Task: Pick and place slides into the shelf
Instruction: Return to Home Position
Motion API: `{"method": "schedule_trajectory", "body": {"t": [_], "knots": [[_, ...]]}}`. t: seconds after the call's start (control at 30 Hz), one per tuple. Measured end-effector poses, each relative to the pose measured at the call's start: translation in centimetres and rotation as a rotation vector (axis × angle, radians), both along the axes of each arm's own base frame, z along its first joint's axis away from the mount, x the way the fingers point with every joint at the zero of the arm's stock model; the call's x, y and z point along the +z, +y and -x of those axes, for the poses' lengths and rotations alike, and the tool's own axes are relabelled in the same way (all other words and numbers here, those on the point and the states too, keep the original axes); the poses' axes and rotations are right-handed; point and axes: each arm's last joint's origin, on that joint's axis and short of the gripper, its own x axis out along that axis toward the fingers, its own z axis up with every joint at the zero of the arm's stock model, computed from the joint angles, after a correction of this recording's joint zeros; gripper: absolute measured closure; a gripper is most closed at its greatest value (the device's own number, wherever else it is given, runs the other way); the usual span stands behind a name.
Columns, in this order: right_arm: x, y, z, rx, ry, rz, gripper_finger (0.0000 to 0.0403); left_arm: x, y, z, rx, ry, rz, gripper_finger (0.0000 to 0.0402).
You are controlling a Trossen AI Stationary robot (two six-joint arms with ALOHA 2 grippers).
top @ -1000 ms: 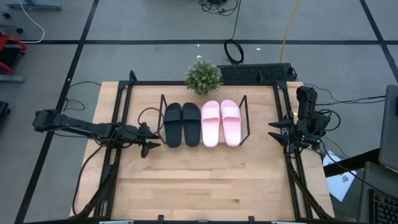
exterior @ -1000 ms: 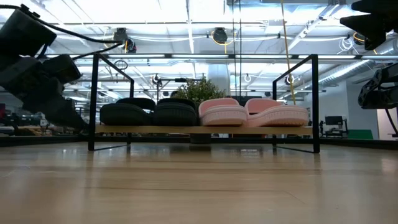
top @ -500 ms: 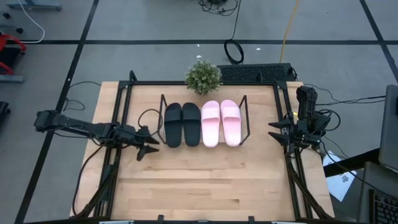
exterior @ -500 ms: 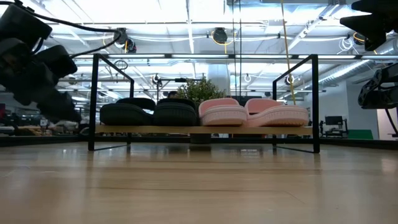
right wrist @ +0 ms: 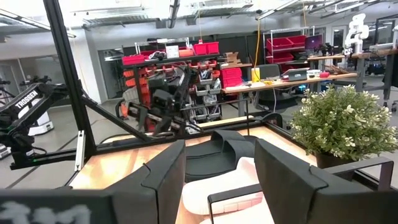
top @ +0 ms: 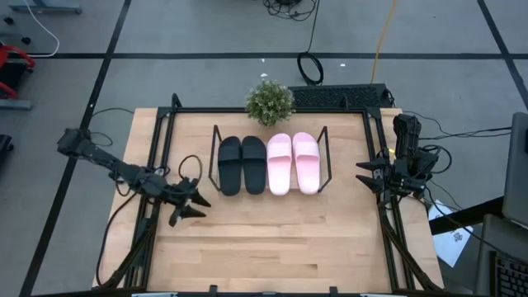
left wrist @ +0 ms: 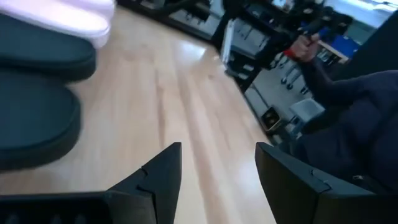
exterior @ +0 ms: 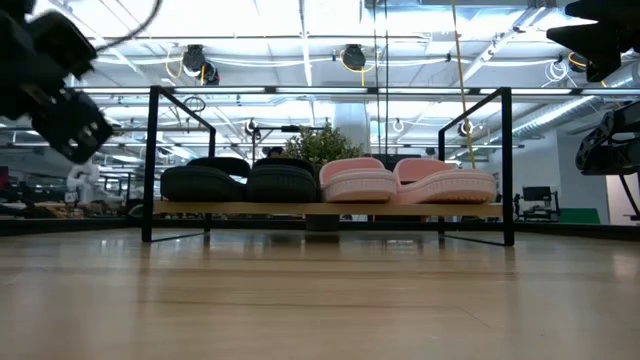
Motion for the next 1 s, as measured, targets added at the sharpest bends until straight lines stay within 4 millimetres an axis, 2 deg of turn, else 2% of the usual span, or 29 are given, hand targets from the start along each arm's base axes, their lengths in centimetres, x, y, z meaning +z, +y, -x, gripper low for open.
{"method": "schedule_trajectory", "body": {"t": [0.13, 0.3, 0.4, 0.5, 0.63, 1.0], "knots": [[0.0, 0.0, 0.0, 0.001, -0.001, -0.005, 0.0220, 0.1, -1.1, 0.6, 0.014, -0.026, -0.023, 0.0198], [-0.1, 0.2, 0.0, 0.003, 0.003, 0.019, 0.0220, 0.1, -2.1, 1.4, 0.017, -0.083, -0.136, 0.0200], [-0.1, 0.3, 0.0, 0.017, 0.000, 0.036, 0.0220, -1.0, -2.2, 1.9, 0.074, -0.063, -0.186, 0.0203], [-0.1, 0.5, 0.0, 0.062, -0.037, 0.051, 0.0220, -0.9, -2.3, 2.1, 0.128, -0.071, -0.192, 0.0201], [0.0, 0.6, 0.1, 0.095, -0.054, 0.056, 0.0220, -0.9, -2.6, 2.3, 0.071, -0.081, -0.209, 0.0197], [-0.1, 0.7, 0.1, 0.081, -0.028, 0.092, 0.0220, -1.1, -2.9, 2.8, 0.056, -0.077, -0.233, 0.0200]]}}
